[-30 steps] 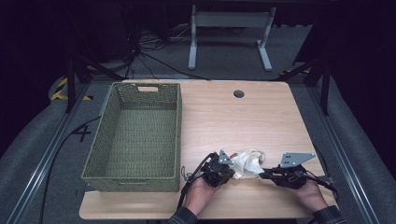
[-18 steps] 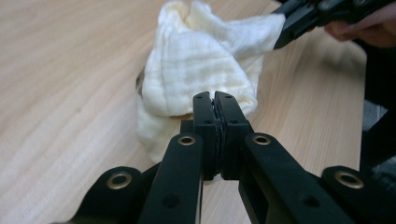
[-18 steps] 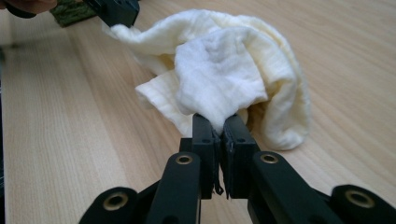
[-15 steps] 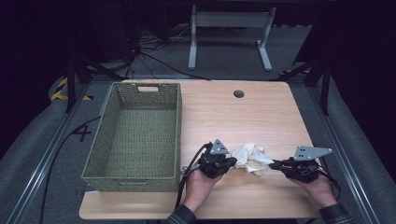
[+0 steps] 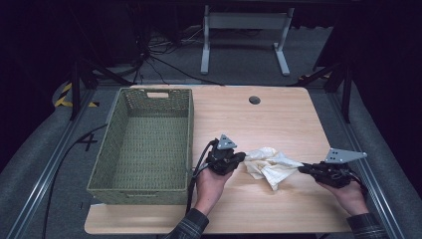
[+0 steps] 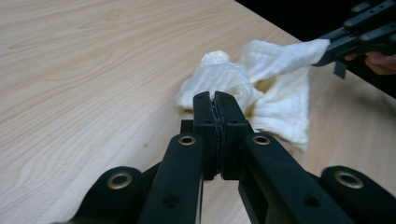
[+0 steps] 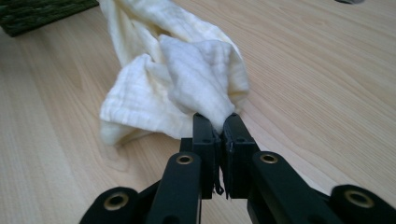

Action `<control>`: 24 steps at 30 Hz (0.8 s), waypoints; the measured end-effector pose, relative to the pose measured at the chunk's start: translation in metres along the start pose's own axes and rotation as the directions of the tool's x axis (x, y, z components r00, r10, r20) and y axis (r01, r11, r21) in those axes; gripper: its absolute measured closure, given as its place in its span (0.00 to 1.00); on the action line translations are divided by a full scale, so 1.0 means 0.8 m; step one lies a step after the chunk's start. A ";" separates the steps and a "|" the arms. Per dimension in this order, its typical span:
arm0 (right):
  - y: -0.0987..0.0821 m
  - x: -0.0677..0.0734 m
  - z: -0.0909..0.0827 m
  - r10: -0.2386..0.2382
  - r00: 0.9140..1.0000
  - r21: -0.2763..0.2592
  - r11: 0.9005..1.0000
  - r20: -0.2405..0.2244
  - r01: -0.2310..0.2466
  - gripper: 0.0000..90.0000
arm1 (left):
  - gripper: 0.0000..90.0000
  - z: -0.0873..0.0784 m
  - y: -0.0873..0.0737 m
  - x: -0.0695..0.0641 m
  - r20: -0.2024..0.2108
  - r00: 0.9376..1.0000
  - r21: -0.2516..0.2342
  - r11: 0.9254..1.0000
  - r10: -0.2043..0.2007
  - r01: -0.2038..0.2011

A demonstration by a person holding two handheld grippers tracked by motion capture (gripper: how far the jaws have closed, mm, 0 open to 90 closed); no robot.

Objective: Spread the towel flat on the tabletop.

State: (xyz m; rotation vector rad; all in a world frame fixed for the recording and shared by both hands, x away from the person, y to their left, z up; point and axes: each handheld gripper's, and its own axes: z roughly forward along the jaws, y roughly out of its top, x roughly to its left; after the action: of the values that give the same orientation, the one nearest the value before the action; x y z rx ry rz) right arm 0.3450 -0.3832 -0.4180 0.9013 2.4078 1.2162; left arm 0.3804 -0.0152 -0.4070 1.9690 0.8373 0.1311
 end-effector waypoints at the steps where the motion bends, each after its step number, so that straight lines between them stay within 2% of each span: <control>1: -0.003 -0.004 0.000 0.011 1.000 0.006 1.000 0.003 -0.011 0.95 | 0.99 0.001 0.000 0.002 -0.008 1.000 0.004 1.000 -0.001 0.001; 4: -0.008 -0.011 0.000 0.025 1.000 0.022 0.999 0.016 -0.026 0.95 | 0.99 0.004 -0.001 0.006 -0.028 1.000 0.014 1.000 -0.012 0.013; 5: -0.013 -0.018 -0.002 0.044 0.999 0.033 0.998 0.028 -0.045 0.96 | 0.99 0.005 -0.003 0.010 -0.053 0.998 0.020 1.000 -0.017 0.018; 6: -0.014 -0.021 -0.003 0.048 0.998 0.036 0.998 0.033 -0.050 0.96 | 0.99 0.006 -0.004 0.011 -0.061 0.998 0.023 0.999 -0.021 0.022; 9: -0.019 -0.029 -0.004 0.064 0.996 0.060 0.996 0.059 -0.068 0.96 | 0.99 0.009 -0.006 0.013 -0.078 0.997 0.037 0.999 -0.016 0.019; 10: -0.019 -0.029 -0.004 0.064 0.996 0.060 0.996 0.059 -0.068 0.96 | 0.99 0.011 -0.007 0.014 -0.087 0.996 0.042 0.999 -0.020 0.024; 13: -0.026 -0.037 -0.002 0.081 0.992 0.104 0.990 0.095 -0.091 0.96 | 0.99 0.016 -0.010 0.018 -0.115 0.993 0.058 0.998 -0.024 0.031; 16: -0.029 -0.039 0.000 0.093 0.991 0.123 0.987 0.099 -0.105 0.93 | 0.98 0.019 -0.013 0.020 -0.128 0.991 0.062 0.997 -0.027 0.035; 17: -0.029 -0.038 0.000 0.091 0.991 0.116 0.988 0.102 -0.103 0.87 | 0.96 0.018 -0.013 0.019 -0.128 0.992 0.060 0.998 -0.021 0.029; 20: -0.026 -0.036 -0.006 0.087 0.990 0.082 0.992 0.108 -0.096 0.78 | 0.87 0.010 -0.009 0.014 -0.125 0.992 0.037 0.999 -0.001 0.006; 22: -0.023 -0.033 -0.012 0.089 0.989 0.054 0.994 0.117 -0.096 0.75 | 0.82 0.002 -0.006 0.009 -0.117 0.993 0.017 1.000 0.010 -0.008; 24: -0.021 -0.030 -0.018 0.085 0.990 0.026 0.996 0.112 -0.088 0.76 | 0.82 -0.003 -0.004 0.002 -0.079 0.997 0.000 1.000 0.020 -0.020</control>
State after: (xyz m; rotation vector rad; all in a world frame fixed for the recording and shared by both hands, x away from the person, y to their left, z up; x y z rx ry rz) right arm 0.3493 -0.4149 -0.4231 1.0640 2.3281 1.1299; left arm 0.3789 -0.0112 -0.4088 1.9826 0.8688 0.2225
